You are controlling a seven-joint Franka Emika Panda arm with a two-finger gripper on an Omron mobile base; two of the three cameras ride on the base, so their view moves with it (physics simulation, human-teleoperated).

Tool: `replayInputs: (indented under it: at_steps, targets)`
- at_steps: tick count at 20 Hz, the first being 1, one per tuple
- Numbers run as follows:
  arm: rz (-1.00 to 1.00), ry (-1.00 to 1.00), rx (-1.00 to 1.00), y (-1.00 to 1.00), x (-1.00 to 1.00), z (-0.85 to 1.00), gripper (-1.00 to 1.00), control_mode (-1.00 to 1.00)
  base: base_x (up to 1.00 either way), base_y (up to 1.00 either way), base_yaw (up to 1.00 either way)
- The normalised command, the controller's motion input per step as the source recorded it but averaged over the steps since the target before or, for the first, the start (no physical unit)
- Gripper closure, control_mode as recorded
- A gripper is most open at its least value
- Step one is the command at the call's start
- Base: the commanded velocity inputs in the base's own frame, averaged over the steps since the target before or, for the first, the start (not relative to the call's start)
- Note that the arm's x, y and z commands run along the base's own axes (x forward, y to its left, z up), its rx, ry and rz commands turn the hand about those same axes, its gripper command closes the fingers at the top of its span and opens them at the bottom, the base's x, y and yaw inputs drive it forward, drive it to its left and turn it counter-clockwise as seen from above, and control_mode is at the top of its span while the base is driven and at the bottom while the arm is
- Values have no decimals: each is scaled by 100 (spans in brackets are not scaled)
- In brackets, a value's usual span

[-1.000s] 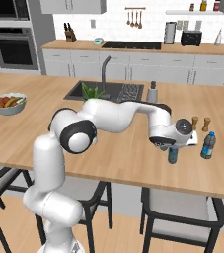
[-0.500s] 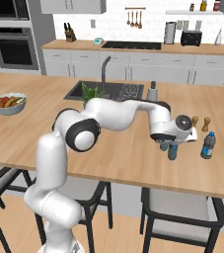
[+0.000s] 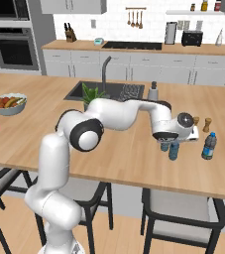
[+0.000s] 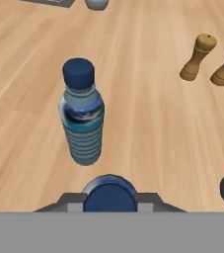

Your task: Move the plastic bottles in the middle to the plastics group, and the glass bottles in the middle to the glass group.

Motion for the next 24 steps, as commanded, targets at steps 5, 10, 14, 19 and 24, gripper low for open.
replayInputs:
  at_steps: [5,10,14,19,24]
  targets:
    - [0,3,0,0,1,-17,100,-100,0,0,0]
    - [0,2,0,0,2,0,100,-100,0,0,0]
    - [0,10,0,0,0,0,100,-100,0,0,0]
    - [0,7,0,0,0,0,100,-100,0,0,0]
    - [0,0,0,0,0,0,-100,-100,0,0,0]
